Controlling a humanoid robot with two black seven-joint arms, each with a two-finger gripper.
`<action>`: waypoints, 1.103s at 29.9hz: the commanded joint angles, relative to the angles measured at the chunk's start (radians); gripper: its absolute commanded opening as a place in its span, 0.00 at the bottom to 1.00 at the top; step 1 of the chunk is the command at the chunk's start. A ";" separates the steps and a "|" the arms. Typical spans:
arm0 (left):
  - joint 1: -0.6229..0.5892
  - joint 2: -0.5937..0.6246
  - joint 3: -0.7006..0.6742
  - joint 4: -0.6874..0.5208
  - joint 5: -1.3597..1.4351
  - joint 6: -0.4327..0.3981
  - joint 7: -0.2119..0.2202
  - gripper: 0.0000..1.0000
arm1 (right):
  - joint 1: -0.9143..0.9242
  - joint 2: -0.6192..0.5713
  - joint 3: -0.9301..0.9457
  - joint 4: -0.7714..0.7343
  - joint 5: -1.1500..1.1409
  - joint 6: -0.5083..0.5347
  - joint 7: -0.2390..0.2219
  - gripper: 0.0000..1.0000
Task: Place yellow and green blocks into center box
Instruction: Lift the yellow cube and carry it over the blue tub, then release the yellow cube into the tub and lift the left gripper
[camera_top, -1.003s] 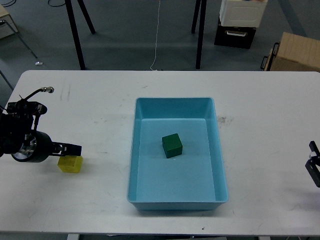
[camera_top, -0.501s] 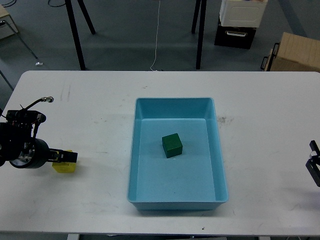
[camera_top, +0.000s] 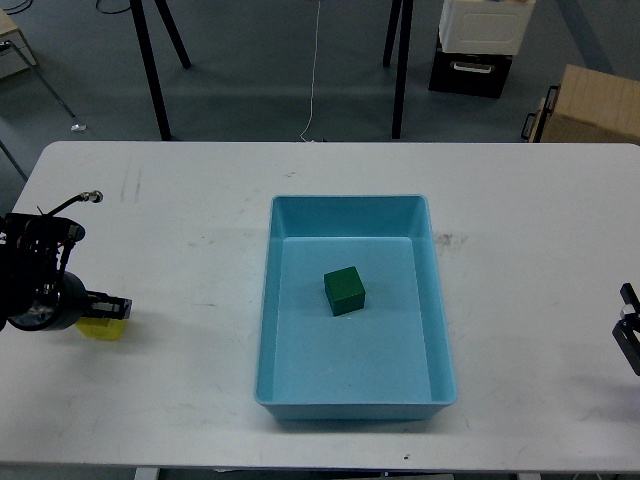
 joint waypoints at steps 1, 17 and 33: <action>-0.085 0.030 -0.089 -0.051 -0.030 0.000 0.002 0.00 | 0.000 -0.001 -0.002 0.001 -0.001 0.000 0.000 1.00; -0.671 -0.549 0.186 0.102 -0.458 0.000 0.003 0.01 | -0.020 -0.012 0.011 -0.006 -0.001 -0.002 0.003 1.00; -0.545 -0.873 0.311 0.337 -0.461 0.000 -0.036 0.62 | -0.017 -0.017 0.006 -0.067 -0.001 0.021 0.002 1.00</action>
